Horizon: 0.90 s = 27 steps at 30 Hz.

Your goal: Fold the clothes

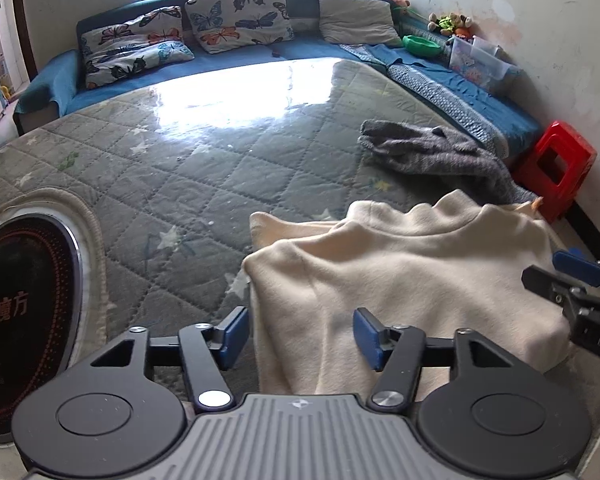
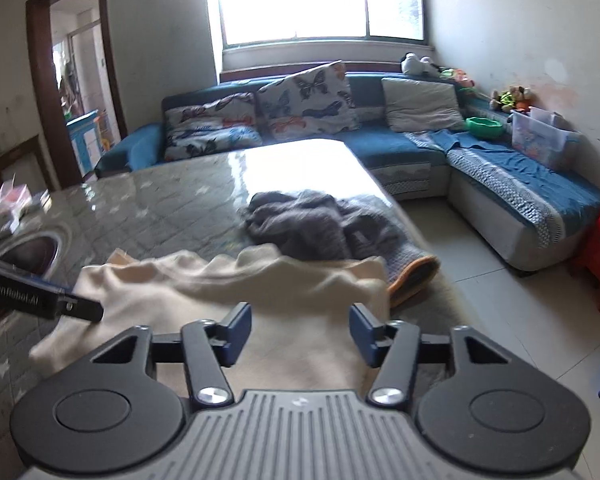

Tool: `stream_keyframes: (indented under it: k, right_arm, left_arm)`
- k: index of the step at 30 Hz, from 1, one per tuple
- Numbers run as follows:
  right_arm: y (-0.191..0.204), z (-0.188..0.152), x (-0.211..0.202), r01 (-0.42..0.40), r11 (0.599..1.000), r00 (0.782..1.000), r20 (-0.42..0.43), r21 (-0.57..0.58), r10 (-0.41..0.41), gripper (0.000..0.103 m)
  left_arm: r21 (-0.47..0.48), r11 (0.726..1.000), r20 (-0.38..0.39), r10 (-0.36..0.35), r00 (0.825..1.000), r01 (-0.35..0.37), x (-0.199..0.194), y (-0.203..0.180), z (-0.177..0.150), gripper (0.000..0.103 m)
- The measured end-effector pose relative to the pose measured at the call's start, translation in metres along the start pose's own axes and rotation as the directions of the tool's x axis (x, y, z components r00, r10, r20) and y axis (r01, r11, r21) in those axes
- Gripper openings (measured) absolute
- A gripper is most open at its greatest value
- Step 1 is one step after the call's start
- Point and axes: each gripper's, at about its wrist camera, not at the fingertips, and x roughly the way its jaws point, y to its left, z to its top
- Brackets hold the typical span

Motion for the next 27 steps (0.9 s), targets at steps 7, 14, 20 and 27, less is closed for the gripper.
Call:
stream_keyframes:
  k: [7,14,20,27]
  right_arm:
    - [0.002,-0.012,0.011,0.031,0.999,0.998,-0.057,-0.021,-0.032,0.06]
    - [0.0,0.005,0.011,0.013,1.0,0.999,-0.034,-0.019,-0.014,0.061]
    - [0.01,0.023,0.031,-0.021,0.999,0.999,-0.036,-0.031,0.019,0.061]
    - [0.014,0.026,0.068,0.0,1.0,0.996,-0.087,-0.022,-0.002,0.061]
  left_arm:
    - [0.025,0.998,0.016,0.063,0.998,-0.063,0.003,0.007,-0.003,0.076]
    - [0.04,0.995,0.051,0.093,0.994,-0.095,-0.004,0.004,0.0,0.077]
    - [0.029,0.994,0.047,0.102,0.994,-0.103,0.002,0.006,0.01,0.078]
    - [0.034,0.993,0.031,0.108,0.994,-0.109,0.013,0.011,0.011,0.082]
